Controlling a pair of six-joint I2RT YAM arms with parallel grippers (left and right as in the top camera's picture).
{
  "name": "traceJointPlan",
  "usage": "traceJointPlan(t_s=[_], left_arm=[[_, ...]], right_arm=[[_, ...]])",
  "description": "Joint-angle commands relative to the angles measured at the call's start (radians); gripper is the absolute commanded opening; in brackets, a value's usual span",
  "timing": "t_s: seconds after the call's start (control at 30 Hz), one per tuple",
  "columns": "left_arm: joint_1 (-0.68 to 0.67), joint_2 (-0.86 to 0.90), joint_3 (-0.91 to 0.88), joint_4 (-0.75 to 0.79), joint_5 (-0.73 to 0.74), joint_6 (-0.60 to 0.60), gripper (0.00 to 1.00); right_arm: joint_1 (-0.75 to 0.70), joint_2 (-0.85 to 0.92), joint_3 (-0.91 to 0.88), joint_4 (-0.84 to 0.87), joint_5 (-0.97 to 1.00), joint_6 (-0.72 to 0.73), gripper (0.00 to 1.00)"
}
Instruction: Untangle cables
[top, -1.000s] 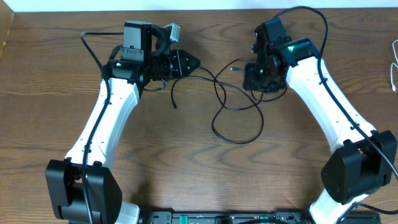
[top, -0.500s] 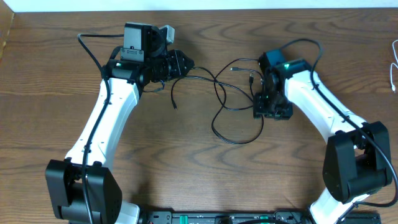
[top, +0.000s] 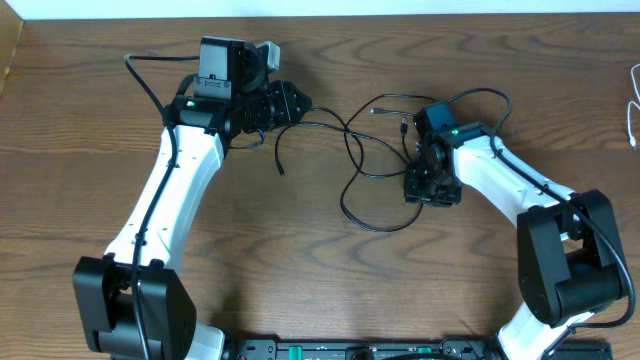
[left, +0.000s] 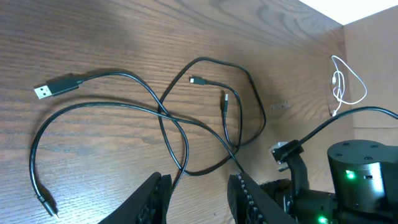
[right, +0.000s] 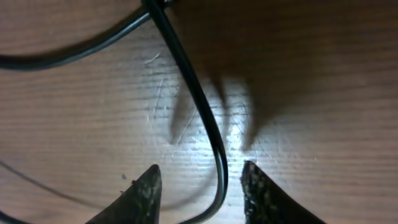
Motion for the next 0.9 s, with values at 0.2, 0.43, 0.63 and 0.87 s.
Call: traceJointPlan(t_s=[0.2,0.43,0.63,0.87], left_arm=[[0.003,0.005,0.007,0.0,-0.013,-0.009,0.36],[0.003,0.005,0.003,0.0,-0.013,-0.009,0.36],[0.003,0.005,0.003,0.001,-0.014,-0.009,0.36],[0.003,0.005,0.003,0.0,-0.039,-0.009,0.36]], right_arm=[[0.006,0.039,-0.037,0.042,-0.023,0.011,0.28],[-0.008,0.063,-0.004,0.028,-0.055,-0.019,0.01],[-0.034,-0.019,0.201,-0.042,-0.133,-0.121,0.01],[-0.13,-0.188,0.581,-0.067,-0.18,-0.156,0.01]])
